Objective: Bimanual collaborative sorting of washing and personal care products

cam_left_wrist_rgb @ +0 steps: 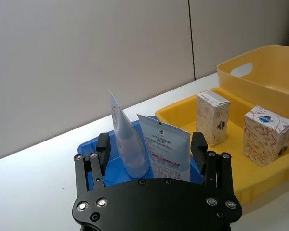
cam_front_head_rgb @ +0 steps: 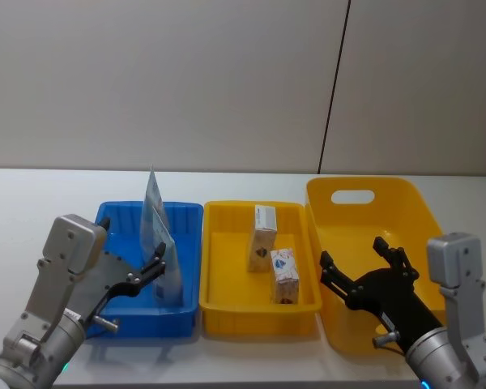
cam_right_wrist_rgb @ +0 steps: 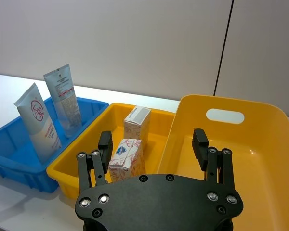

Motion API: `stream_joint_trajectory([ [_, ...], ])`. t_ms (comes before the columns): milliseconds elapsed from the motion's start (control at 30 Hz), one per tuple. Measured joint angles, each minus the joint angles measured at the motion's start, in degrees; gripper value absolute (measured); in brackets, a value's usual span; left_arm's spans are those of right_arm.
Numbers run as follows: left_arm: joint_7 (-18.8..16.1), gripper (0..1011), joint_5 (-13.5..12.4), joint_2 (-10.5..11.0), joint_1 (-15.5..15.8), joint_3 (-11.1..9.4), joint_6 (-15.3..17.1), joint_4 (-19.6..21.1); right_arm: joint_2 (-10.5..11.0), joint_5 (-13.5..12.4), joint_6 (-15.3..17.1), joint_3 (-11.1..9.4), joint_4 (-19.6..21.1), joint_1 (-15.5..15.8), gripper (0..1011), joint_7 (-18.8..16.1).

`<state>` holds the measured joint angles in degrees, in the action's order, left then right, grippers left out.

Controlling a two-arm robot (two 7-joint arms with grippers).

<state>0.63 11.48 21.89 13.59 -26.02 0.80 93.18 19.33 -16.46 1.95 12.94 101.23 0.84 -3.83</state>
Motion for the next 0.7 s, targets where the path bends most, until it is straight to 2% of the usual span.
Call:
stream_joint_trajectory([
  [700, 0.0, 1001, 0.0, 0.0, 0.0, 0.0, 0.0, 0.0, 0.0, 0.0, 0.0, 0.0, 0.0, 0.0, 1003, 0.0],
])
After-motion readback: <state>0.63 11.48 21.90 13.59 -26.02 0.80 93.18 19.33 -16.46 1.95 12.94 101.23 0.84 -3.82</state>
